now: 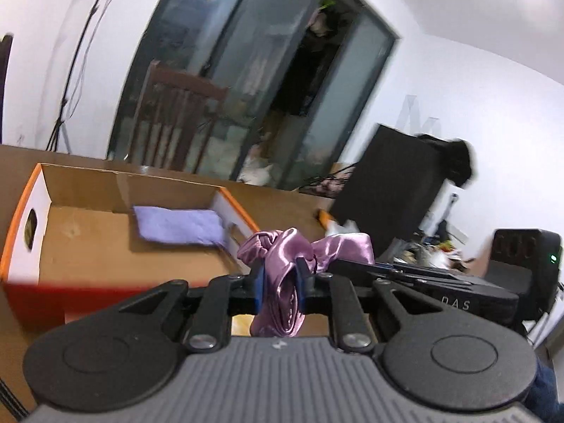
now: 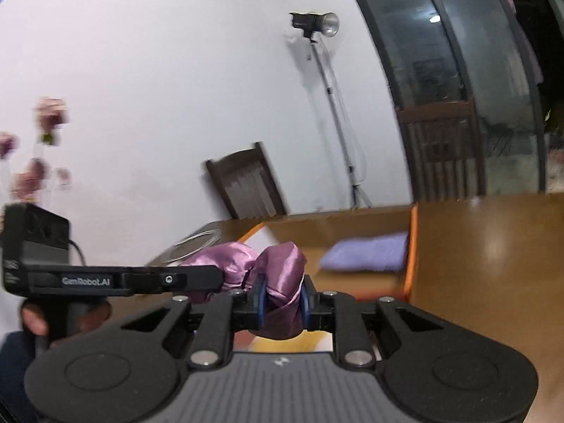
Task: Organize soft objects
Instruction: 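Carry the scrunchie into the box and open both grippers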
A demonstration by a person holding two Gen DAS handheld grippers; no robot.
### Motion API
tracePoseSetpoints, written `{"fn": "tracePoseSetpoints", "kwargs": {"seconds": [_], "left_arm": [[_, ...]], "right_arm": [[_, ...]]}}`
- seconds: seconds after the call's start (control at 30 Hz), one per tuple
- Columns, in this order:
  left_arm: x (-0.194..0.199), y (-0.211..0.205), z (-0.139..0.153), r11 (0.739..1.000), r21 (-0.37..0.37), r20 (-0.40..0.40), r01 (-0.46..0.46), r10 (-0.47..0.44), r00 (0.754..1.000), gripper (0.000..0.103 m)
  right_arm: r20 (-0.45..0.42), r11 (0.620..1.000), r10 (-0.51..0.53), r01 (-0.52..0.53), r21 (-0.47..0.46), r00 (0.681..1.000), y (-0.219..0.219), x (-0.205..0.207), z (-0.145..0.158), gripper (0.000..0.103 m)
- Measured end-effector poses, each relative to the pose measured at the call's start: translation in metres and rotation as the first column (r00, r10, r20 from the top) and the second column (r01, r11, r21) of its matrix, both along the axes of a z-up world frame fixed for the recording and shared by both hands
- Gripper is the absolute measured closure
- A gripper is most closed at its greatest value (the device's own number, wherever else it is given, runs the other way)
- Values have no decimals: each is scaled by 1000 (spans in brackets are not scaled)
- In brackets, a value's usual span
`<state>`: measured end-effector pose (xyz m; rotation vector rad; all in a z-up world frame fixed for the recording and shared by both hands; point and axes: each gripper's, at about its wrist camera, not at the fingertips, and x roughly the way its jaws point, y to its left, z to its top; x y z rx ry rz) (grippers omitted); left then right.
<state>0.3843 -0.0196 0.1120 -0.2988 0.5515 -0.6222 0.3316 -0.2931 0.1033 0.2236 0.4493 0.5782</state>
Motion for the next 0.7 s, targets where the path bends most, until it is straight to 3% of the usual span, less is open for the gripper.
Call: {"fn": "tracePoseSetpoints", "kwargs": {"seconds": [0.17, 0.3, 0.4, 0.5, 0.57, 0.7], "left_arm": [[89, -10, -24, 999, 29, -141, -35, 38, 989, 86], [118, -20, -54, 997, 79, -225, -26, 43, 973, 86], [126, -28, -71, 996, 94, -254, 8, 17, 967, 84], [126, -30, -76, 995, 93, -263, 24, 1, 965, 77], [124, -28, -73, 995, 95, -256, 28, -2, 967, 61], [107, -21, -47, 994, 105, -186, 12, 8, 982, 55]], "right_arm": [[-93, 995, -53, 45, -86, 994, 12, 90, -12, 84], [-136, 976, -86, 56, -212, 987, 26, 125, -33, 82], [-137, 959, -100, 59, -276, 986, 34, 130, -43, 73], [-115, 948, -105, 65, -313, 988, 41, 126, -48, 62], [-93, 944, -93, 58, -325, 991, 45, 120, -45, 59], [-45, 947, -104, 85, -311, 994, 40, 107, -28, 57]]}}
